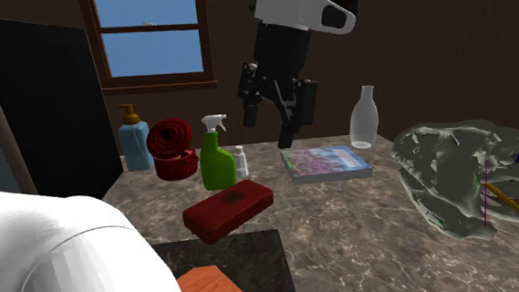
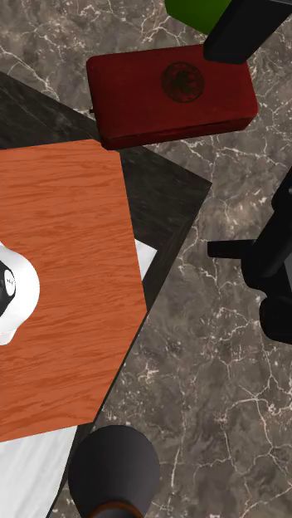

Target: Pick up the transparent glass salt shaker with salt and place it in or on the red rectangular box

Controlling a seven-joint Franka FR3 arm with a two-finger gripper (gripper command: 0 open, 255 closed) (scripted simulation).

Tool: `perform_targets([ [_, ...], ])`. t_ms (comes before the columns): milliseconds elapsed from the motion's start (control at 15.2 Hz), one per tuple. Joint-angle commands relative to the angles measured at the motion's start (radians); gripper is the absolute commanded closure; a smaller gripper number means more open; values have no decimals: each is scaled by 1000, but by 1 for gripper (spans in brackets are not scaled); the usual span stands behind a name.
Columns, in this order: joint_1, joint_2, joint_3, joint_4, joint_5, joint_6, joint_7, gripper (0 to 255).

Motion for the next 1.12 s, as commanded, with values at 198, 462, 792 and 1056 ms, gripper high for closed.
perform_targets([
  [198, 23, 51, 59, -7, 45, 70, 56, 0],
  [462, 51, 138, 136, 2, 95, 164, 128, 0],
  [792, 80, 272, 228, 44, 138, 277, 216, 0],
  [1056, 97, 395, 297, 100, 151, 361, 288, 0],
])
